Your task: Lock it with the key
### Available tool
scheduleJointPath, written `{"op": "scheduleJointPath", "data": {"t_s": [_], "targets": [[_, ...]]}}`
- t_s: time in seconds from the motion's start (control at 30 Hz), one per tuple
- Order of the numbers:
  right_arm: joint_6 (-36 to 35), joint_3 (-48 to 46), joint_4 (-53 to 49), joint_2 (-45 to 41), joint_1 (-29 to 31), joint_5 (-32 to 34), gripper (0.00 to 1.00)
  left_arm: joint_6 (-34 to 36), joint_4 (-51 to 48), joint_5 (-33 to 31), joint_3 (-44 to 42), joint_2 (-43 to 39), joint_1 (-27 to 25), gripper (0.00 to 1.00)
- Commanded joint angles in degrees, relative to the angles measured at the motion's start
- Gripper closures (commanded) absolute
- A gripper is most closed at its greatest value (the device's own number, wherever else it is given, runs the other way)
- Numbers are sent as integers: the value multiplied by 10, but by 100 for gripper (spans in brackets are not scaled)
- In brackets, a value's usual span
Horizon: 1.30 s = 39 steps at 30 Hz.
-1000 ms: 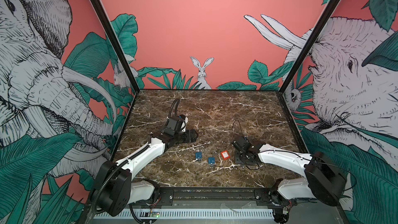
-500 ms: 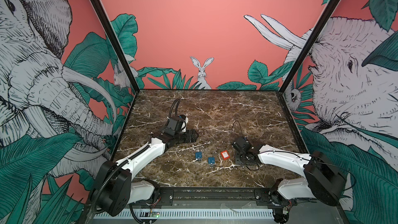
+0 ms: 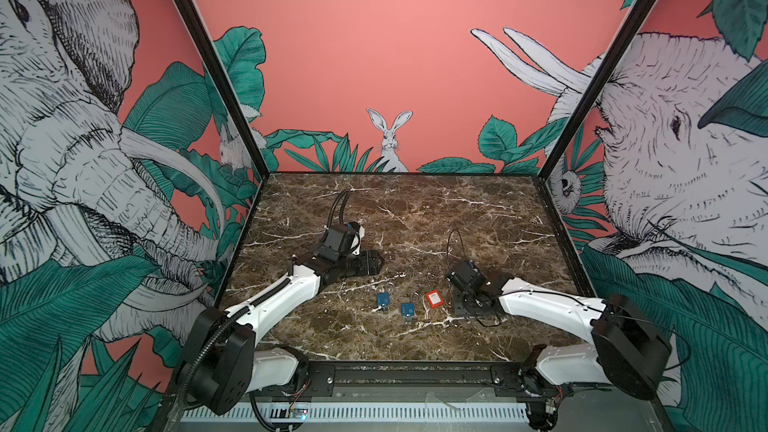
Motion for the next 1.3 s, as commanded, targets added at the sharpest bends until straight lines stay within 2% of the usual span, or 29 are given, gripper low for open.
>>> {"op": "scheduleJointPath", "data": {"t_s": [0.0,0.17,0.33,0.53,0.73,1.03,1.27], "targets": [[-92,77,-16,13,2,33,75,7,18,16,22,9,-2,17],[-179,162,5,52,2,-12,76,2,53,58,29,22,-3,17],[-250,220,28,92,2,-74,78,-33,121,147,33,48,-3,19],[-304,227,64,95,3,-141,78,-99,206,199,26,82,-4,25],[-341,220,89,89,8,-192,78,-129,254,215,26,108,-9,27],[-349,244,86,115,27,-185,78,-132,257,228,46,135,-21,34],[-351,260,80,128,40,-165,78,-138,263,237,56,158,-27,50]]}}
